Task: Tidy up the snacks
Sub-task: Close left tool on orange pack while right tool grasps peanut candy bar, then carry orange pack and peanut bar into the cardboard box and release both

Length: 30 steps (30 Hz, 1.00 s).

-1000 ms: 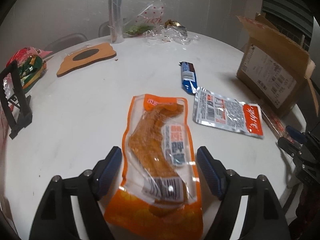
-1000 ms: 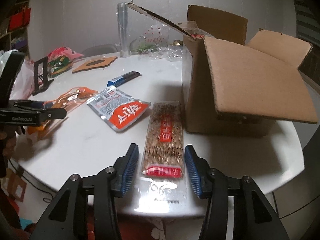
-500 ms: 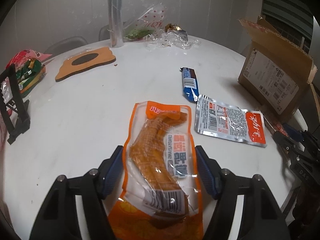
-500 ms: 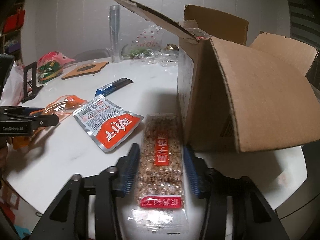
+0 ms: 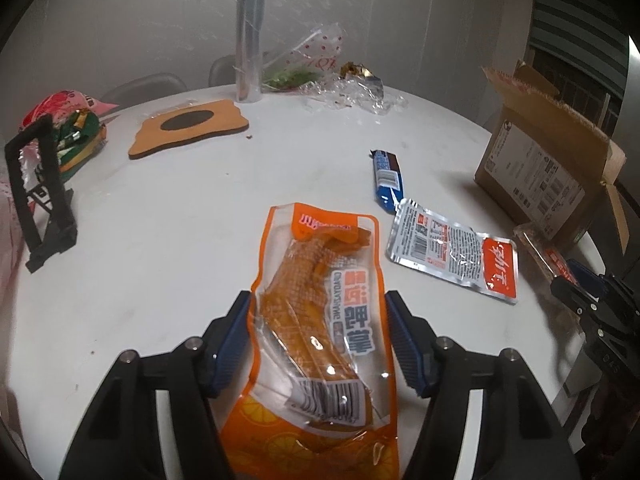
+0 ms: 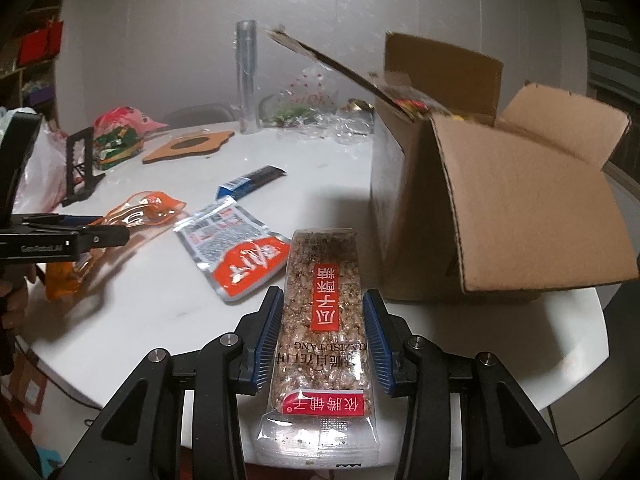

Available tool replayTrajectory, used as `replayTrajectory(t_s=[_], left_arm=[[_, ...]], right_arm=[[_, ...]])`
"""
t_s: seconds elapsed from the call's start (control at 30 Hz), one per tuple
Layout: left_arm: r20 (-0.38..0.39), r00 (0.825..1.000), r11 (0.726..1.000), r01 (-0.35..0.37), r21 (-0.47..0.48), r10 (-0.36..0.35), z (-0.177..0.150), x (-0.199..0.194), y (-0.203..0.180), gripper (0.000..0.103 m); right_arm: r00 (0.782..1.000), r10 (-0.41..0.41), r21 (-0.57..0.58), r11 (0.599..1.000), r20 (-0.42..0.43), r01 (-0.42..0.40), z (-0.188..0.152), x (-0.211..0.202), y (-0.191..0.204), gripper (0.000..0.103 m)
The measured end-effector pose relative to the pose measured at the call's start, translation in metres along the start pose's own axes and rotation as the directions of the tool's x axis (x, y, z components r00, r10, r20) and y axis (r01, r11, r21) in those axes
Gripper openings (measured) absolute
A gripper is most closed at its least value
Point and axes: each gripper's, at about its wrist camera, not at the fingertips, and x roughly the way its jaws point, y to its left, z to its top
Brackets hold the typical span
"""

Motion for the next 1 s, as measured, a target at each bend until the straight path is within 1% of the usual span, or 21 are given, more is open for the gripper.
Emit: replayTrajectory(t_s=[0.07, 0.13, 0.23, 0.33, 0.43, 0.53, 0.63, 0.73, 0.83, 0.93, 0.97, 1.0], left_arm=[[0.012, 1.000, 1.000, -0.001, -0.006, 0.001, -0.001, -0.005, 0.003, 0.062], [0.025, 1.000, 1.000, 0.003, -0.012, -0.003, -0.001, -0.010, 0.006, 0.062], [0.050, 0.999, 1.000, 0.005, -0.010, -0.004, 0.000, -0.019, 0.006, 0.062], [0.083, 0.996, 1.000, 0.017, -0.006, -0.016, 0.005, -0.032, 0.007, 0.062], [0.115, 0.992, 0.999, 0.050, 0.011, -0.051, 0.016, -0.045, 0.005, 0.062], [0.150, 0.986, 0.997, 0.063, 0.033, -0.068, 0.029, -0.060, -0.001, 0.062], [0.182, 0.979, 0.995, 0.083, 0.048, -0.090, 0.044, -0.073, -0.007, 0.062], [0.213, 0.970, 0.991, 0.103, 0.085, -0.119, 0.063, -0.086, -0.019, 0.062], [0.247, 0.956, 0.984, 0.131, 0.120, -0.157, 0.083, -0.100, -0.035, 0.062], [0.259, 0.941, 0.970, 0.180, 0.164, -0.218, 0.103, -0.110, -0.056, 0.062], [0.253, 0.931, 0.957, 0.217, 0.190, -0.262, 0.110, -0.113, -0.066, 0.062], [0.248, 0.927, 0.950, 0.235, 0.204, -0.283, 0.114, -0.114, -0.072, 0.062]], right_arm=[[1.000, 0.004, -0.008, 1.000, 0.012, -0.004, 0.002, -0.005, 0.004, 0.037], [0.999, 0.026, -0.012, 1.000, 0.020, -0.026, 0.004, -0.009, 0.008, 0.037], [0.997, 0.068, -0.038, 0.997, 0.030, -0.067, 0.009, -0.014, 0.017, 0.037], [0.991, 0.131, -0.060, 0.990, 0.030, -0.129, 0.017, -0.018, 0.028, 0.037], [0.982, 0.182, -0.092, 0.980, 0.048, -0.177, 0.028, -0.024, 0.037, 0.037], [0.970, 0.233, -0.123, 0.967, 0.063, -0.224, 0.042, -0.031, 0.043, 0.037], [0.962, 0.259, -0.146, 0.958, 0.083, -0.246, 0.053, -0.039, 0.044, 0.037], [0.951, 0.293, -0.150, 0.949, 0.102, -0.276, 0.067, -0.048, 0.039, 0.037], [0.938, 0.324, -0.156, 0.940, 0.121, -0.304, 0.081, -0.058, 0.030, 0.037], [0.934, 0.332, -0.162, 0.937, 0.133, -0.310, 0.089, -0.066, 0.019, 0.037], [0.932, 0.334, -0.159, 0.937, 0.140, -0.311, 0.092, -0.070, 0.013, 0.037], [0.932, 0.331, -0.156, 0.938, 0.147, -0.309, 0.093, -0.072, 0.008, 0.037]])
